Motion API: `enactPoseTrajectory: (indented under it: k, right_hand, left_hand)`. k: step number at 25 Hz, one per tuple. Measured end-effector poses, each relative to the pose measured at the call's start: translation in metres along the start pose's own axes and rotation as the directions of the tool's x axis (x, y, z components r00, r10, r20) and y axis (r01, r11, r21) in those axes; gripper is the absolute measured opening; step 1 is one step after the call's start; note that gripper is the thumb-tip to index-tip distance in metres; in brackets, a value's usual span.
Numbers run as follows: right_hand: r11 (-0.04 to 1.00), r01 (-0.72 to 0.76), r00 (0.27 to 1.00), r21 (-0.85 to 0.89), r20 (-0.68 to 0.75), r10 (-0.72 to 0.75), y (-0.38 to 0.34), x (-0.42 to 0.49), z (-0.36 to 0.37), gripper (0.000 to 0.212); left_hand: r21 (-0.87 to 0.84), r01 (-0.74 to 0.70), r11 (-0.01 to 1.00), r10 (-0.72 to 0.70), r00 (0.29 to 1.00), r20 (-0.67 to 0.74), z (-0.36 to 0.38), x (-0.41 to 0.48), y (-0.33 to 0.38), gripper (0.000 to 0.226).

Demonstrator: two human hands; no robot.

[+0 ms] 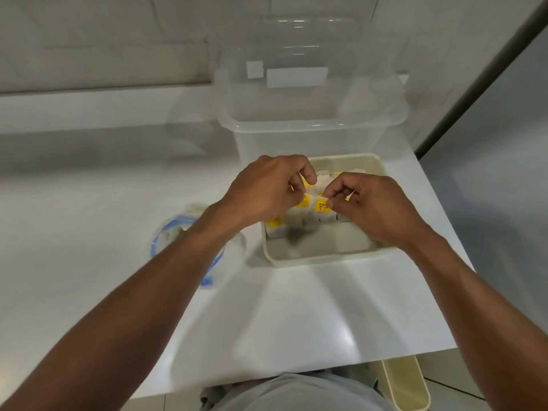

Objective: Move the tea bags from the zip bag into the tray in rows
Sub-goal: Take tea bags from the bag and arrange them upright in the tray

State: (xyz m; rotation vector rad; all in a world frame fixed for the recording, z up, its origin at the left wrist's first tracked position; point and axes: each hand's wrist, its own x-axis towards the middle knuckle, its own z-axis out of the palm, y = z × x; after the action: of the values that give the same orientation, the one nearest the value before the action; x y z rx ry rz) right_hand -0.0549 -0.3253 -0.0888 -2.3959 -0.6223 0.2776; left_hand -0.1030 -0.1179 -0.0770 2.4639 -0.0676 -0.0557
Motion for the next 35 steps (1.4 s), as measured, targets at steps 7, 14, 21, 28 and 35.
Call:
enactPoseTrajectory:
  k: [7, 14, 21, 28, 35]
  right_hand:
    - [0.926, 0.016, 0.992, -0.377, 0.122, 0.032, 0.044, 0.019, 0.010, 0.010]
    - [0.902, 0.135, 0.933, -0.410, 0.359, 0.023, 0.061, 0.035, 0.009, 0.003]
    - [0.884, 0.125, 0.956, -0.451, 0.292, 0.014, 0.069, 0.063, 0.023, 0.013]
    - [0.887, 0.133, 0.973, -0.442, 0.230, -0.031, 0.069, 0.062, 0.027, 0.018]
    - [0.869, 0.126, 0.977, -0.479, 0.211, -0.026, 0.069, 0.060, 0.029, 0.017]
  left_hand:
    - [0.262, 0.098, 0.960, -0.110, 0.993, 0.034, 0.055, 0.031, -0.001, 0.023]
    - [0.181, 0.112, 0.977, -0.161, 0.944, 0.286, 0.069, 0.045, -0.011, 0.021]
    - [0.442, 0.156, 0.883, -0.209, 0.975, 0.074, 0.082, 0.064, -0.022, 0.020]
    - [0.465, 0.126, 0.876, -0.186, 0.979, 0.085, 0.083, 0.065, -0.024, 0.020]
    - [0.521, 0.067, 0.851, -0.145, 0.983, 0.111, 0.087, 0.066, -0.027, 0.023]
